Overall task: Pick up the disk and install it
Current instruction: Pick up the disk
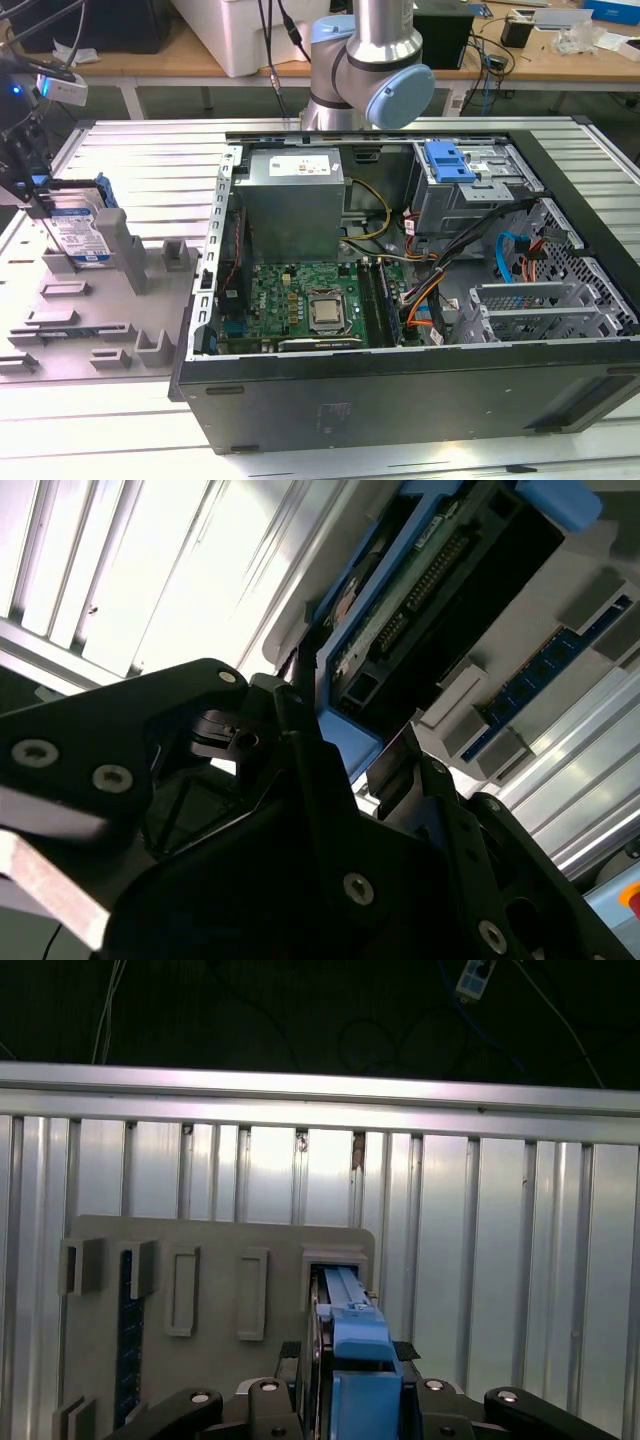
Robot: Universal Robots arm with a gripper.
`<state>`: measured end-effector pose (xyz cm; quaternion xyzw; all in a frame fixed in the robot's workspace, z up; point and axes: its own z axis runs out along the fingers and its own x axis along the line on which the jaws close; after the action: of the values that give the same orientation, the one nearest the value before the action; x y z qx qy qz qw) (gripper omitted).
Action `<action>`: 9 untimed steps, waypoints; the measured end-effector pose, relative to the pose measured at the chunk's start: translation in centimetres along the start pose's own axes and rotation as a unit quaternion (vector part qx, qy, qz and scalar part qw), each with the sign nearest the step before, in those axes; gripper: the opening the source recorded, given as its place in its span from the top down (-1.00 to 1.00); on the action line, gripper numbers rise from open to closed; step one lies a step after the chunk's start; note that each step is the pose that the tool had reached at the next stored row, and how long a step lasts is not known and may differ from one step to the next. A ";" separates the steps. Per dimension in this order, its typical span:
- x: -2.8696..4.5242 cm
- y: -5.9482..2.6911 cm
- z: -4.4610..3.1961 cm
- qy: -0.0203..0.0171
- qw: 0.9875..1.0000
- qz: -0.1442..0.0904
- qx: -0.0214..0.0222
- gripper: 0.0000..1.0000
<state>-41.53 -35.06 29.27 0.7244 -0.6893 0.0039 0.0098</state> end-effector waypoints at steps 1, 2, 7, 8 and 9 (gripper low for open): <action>-0.01 0.00 0.00 0.000 1.000 0.000 0.000 0.09; -0.02 0.00 0.01 0.000 1.000 0.000 0.000 0.09; -0.05 0.00 0.03 0.000 1.000 0.000 0.000 0.09; -0.05 0.00 0.03 0.000 1.000 0.000 0.000 0.09; -0.05 0.00 0.03 0.000 1.000 0.000 0.000 0.09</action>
<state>-41.53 -35.01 29.24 0.7245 -0.6891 0.0038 0.0099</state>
